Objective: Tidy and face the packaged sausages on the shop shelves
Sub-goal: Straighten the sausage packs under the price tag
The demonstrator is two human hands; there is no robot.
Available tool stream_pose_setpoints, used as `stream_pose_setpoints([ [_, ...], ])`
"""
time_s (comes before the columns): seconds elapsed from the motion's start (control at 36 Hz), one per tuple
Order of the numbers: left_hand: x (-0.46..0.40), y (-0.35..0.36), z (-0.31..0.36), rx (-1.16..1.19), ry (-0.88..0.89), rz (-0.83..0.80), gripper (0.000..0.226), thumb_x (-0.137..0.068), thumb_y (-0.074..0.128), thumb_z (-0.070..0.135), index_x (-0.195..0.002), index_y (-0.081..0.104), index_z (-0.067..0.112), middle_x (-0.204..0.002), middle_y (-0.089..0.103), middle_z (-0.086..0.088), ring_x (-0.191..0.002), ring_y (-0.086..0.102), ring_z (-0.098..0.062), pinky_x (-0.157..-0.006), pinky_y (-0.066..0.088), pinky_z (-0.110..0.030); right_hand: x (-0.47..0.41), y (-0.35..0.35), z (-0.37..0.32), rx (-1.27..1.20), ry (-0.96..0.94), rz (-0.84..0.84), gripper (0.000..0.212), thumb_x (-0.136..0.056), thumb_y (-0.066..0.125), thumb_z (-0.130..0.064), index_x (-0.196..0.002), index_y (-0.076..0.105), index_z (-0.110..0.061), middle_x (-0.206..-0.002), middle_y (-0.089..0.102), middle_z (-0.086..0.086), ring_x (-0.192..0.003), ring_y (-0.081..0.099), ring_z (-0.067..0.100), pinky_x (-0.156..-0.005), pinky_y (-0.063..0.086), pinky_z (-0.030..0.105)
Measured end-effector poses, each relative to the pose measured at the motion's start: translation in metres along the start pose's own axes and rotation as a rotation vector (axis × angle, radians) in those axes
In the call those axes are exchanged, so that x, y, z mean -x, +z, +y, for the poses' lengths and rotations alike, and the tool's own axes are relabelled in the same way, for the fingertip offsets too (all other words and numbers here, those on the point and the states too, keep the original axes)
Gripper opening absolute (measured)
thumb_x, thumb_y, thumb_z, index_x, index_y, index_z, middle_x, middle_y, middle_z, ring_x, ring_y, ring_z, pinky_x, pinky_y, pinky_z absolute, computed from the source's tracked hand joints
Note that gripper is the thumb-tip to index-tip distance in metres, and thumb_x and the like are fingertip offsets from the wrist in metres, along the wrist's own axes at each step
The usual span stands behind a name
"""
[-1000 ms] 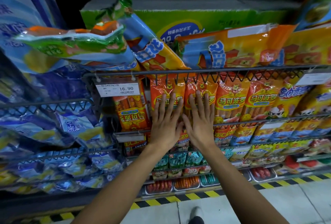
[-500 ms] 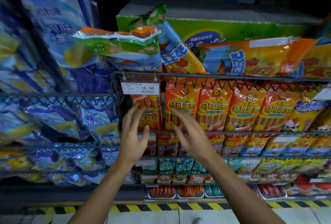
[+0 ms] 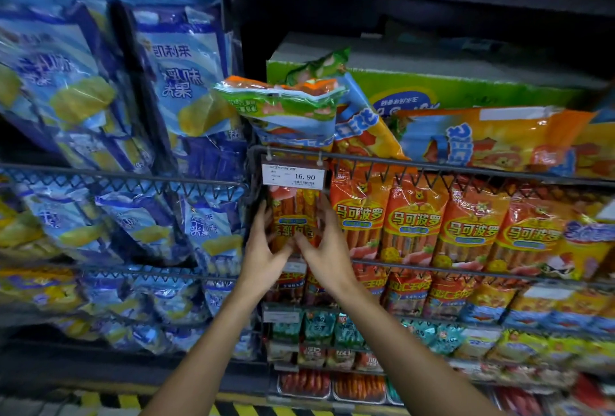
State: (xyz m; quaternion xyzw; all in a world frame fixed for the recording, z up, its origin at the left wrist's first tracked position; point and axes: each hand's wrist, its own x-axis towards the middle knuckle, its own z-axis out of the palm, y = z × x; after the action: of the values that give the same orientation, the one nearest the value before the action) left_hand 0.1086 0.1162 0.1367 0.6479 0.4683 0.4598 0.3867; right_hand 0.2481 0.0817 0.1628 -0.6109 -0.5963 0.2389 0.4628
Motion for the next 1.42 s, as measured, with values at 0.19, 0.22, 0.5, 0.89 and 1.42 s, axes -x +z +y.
stream_pose_setpoints([
  [0.19,0.001,-0.013,-0.006,0.037,-0.052,0.006,0.091,-0.091,0.076,0.009,-0.162,0.019,0.025,-0.137,0.053,0.004,-0.128,0.054,-0.014,-0.109,0.046,-0.032,-0.001,-0.009,0.006,-0.009,0.034,0.075,0.091,-0.093,0.074,-0.031,-0.161,0.013,-0.031,-0.131,0.053,-0.009,-0.119,0.057,0.01,-0.099,0.055,0.035],
  [0.22,0.001,-0.014,-0.006,0.033,-0.055,0.002,0.091,-0.091,0.076,0.009,-0.162,0.02,0.024,-0.133,0.053,0.004,-0.126,0.055,-0.015,-0.109,0.046,-0.032,-0.002,-0.011,0.006,0.011,0.033,0.081,0.09,-0.093,0.075,-0.033,-0.161,0.015,-0.029,-0.123,0.055,-0.008,-0.112,0.058,0.01,-0.094,0.056,0.034],
  [0.5,0.014,-0.015,-0.011,-0.027,0.089,0.056,0.052,-0.093,0.074,0.015,-0.133,0.05,0.04,-0.126,0.051,0.006,-0.116,0.06,-0.005,-0.102,0.05,-0.03,0.005,-0.016,0.017,0.169,-0.043,0.09,0.048,-0.082,0.08,-0.05,-0.114,0.064,-0.018,-0.112,0.049,-0.003,-0.101,0.05,0.009,-0.084,0.044,0.017],
  [0.89,0.033,-0.044,0.027,0.185,0.065,-0.027,0.048,-0.082,0.083,0.024,-0.122,0.062,0.041,-0.119,0.07,0.016,-0.119,0.064,-0.008,-0.098,0.054,-0.034,0.021,-0.033,-0.008,-0.018,-0.213,0.032,0.053,-0.079,0.09,-0.024,-0.121,0.065,-0.044,-0.117,0.072,-0.019,-0.109,0.068,0.004,-0.09,0.059,0.037],
  [1.42,0.106,-0.052,0.016,0.727,-0.159,0.267,0.035,-0.052,0.099,0.026,-0.08,0.077,0.023,-0.097,0.078,0.005,-0.092,0.073,-0.007,-0.077,0.058,-0.022,0.106,-0.024,0.001,-0.347,0.037,0.072,0.084,-0.082,0.081,-0.031,-0.154,0.037,-0.036,-0.151,0.049,-0.023,-0.142,0.043,0.0,-0.114,0.04,0.027],
])
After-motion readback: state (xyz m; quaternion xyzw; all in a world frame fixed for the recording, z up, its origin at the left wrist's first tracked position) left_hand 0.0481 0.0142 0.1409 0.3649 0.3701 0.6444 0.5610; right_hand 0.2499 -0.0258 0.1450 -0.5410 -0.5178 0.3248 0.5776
